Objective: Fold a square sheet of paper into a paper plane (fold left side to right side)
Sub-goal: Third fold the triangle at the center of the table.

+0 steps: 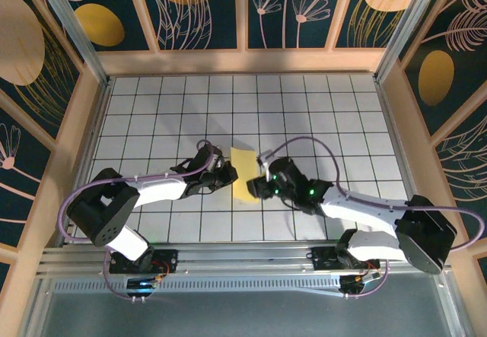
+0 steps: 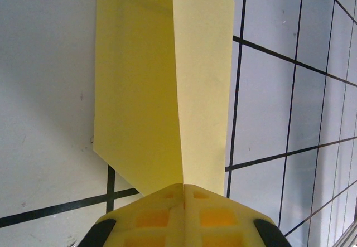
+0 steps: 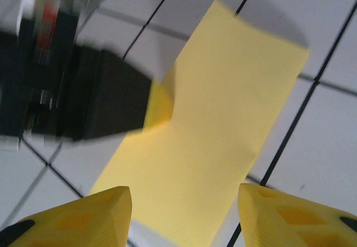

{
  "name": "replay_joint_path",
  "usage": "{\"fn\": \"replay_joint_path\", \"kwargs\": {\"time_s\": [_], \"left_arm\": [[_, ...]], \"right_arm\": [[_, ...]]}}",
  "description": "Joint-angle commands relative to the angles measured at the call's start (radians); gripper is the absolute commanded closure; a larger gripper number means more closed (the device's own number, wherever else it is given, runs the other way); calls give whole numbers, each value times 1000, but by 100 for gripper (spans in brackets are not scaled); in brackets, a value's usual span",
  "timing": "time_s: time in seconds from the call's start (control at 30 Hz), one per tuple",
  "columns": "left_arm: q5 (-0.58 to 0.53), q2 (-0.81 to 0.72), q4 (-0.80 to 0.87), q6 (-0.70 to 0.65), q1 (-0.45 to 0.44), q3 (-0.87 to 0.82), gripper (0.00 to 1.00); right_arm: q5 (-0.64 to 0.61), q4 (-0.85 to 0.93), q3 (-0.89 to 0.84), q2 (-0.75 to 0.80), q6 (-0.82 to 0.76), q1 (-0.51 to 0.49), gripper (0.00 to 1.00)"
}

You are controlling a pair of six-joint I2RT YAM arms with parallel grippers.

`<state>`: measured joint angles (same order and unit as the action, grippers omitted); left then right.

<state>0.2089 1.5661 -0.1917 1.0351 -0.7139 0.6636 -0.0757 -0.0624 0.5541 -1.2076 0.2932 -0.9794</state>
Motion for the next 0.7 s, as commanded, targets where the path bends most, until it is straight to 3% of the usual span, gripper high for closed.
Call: {"fn": "replay_joint_path", "kwargs": {"time_s": [0.0, 0.13, 0.47, 0.57, 0.67], "left_arm": [[20, -12, -22, 39, -1, -5, 100], [15, -15, -16, 39, -1, -9, 100], [14, -24, -11, 40, -1, -8, 100], [14, -24, -9, 39, -1, -8, 100], [12, -26, -7, 39, -1, -9, 100]], "right_arm": [[-231, -83, -47, -18, -88, -158, 43], [-347, -177, -60, -112, -150, -280, 36], [-417, -209, 64, -338, -248, -302, 31], [-428, -228, 81, -363, -256, -302, 33], [-426, -249, 81, -369, -256, -297, 43]]}}
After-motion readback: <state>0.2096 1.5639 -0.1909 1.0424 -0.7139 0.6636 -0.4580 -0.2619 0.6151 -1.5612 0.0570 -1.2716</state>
